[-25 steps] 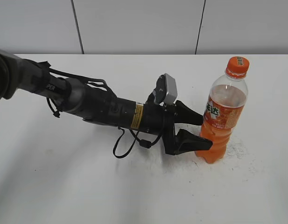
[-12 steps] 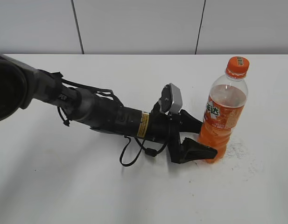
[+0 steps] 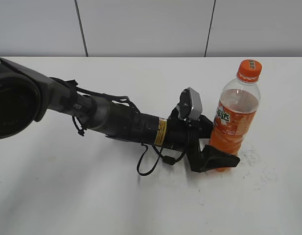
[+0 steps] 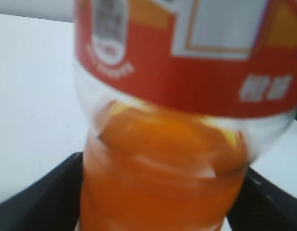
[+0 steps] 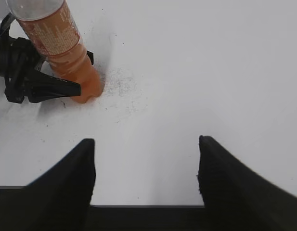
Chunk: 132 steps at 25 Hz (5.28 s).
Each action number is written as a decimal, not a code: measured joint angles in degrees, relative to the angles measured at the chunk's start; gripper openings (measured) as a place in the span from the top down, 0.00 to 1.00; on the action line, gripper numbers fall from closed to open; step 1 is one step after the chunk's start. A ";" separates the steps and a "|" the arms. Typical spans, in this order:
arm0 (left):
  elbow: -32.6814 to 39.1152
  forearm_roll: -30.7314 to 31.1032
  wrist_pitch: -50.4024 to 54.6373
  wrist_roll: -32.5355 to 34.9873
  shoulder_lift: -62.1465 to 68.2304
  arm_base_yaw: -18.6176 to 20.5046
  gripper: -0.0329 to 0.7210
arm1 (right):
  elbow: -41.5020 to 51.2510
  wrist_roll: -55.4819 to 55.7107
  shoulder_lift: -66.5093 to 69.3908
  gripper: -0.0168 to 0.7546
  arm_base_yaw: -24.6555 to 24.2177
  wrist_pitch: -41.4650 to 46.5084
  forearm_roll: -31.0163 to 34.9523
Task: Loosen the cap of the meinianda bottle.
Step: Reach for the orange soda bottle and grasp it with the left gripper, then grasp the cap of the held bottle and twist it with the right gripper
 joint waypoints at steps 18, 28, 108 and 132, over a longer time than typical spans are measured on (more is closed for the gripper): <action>0.00 -1.79 1.69 0.00 0.46 -0.27 0.22 | 0.00 0.00 0.00 0.34 0.00 0.00 0.00; 0.00 -1.78 1.69 2.19 0.46 -0.27 0.23 | 0.00 0.00 0.00 0.34 0.00 0.00 0.00; 0.00 -1.83 1.71 3.67 0.46 -0.27 0.23 | -54.40 3.45 89.13 0.39 20.25 5.31 3.84; -0.04 -1.29 1.66 4.11 0.46 -0.27 0.23 | -54.57 -43.57 89.13 0.63 20.25 6.47 4.53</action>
